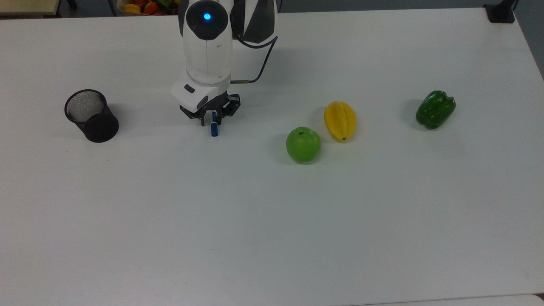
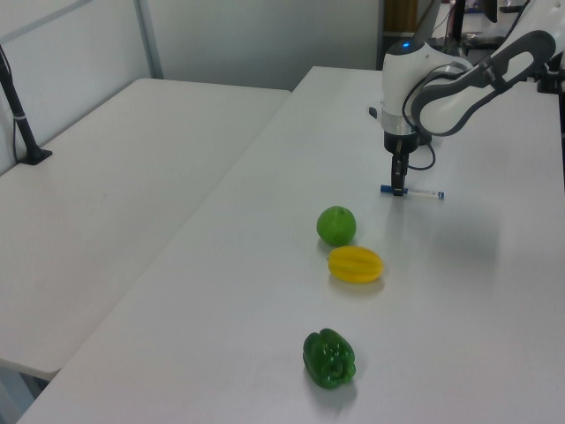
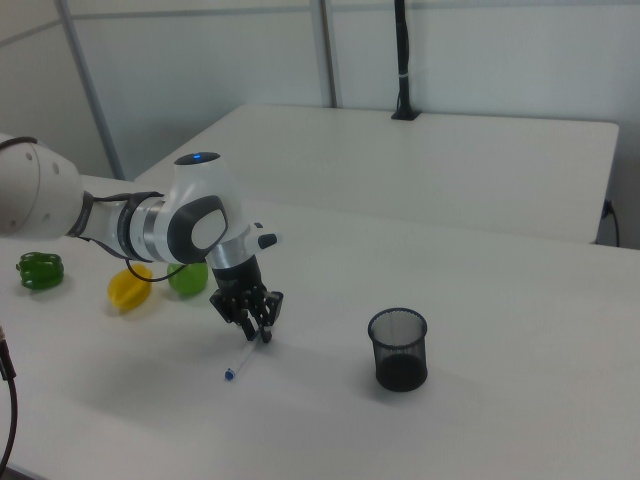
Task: Place marker
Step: 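Lower the open gripper over the marker and close on it, then lift the marker upright off the table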
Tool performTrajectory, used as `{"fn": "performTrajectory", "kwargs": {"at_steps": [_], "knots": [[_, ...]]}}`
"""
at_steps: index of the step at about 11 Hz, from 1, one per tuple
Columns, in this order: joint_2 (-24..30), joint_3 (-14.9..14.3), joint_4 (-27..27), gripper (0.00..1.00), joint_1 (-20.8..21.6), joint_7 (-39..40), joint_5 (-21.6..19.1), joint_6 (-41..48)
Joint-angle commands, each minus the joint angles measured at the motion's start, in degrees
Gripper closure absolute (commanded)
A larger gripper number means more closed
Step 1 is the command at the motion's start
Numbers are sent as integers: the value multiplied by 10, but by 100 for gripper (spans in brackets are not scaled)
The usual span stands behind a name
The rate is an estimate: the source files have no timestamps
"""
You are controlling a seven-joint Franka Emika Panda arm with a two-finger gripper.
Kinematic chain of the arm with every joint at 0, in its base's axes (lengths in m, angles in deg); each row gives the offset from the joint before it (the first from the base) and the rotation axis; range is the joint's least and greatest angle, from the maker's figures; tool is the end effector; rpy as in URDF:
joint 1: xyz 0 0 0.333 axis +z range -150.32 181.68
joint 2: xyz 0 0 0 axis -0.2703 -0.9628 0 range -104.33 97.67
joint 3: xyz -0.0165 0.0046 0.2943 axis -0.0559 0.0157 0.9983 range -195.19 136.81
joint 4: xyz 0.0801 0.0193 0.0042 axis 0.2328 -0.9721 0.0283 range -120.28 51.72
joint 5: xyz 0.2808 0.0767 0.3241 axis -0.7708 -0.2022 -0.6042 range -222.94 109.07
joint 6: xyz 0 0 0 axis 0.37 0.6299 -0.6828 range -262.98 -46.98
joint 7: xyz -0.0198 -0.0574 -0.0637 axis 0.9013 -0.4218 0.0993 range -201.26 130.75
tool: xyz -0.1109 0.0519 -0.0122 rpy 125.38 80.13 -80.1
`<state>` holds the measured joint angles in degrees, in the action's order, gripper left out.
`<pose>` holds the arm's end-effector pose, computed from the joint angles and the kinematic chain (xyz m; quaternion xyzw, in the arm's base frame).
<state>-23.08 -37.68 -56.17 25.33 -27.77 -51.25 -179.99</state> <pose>0.6409 0.0106 0.2402 0.9917 0.1125 0.0009 0.0621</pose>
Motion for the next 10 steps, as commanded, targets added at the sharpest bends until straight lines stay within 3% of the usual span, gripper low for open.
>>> {"fn": "performTrajectory", "kwargs": {"at_steps": [1,4,8,10], "knots": [[1,-7,-23,100,9,2,16,-21],[13,-6,-20,100,9,1,12,-14],[72,-6,-7,100,7,0,4,47],[103,-6,4,100,7,1,-28,61]]}}
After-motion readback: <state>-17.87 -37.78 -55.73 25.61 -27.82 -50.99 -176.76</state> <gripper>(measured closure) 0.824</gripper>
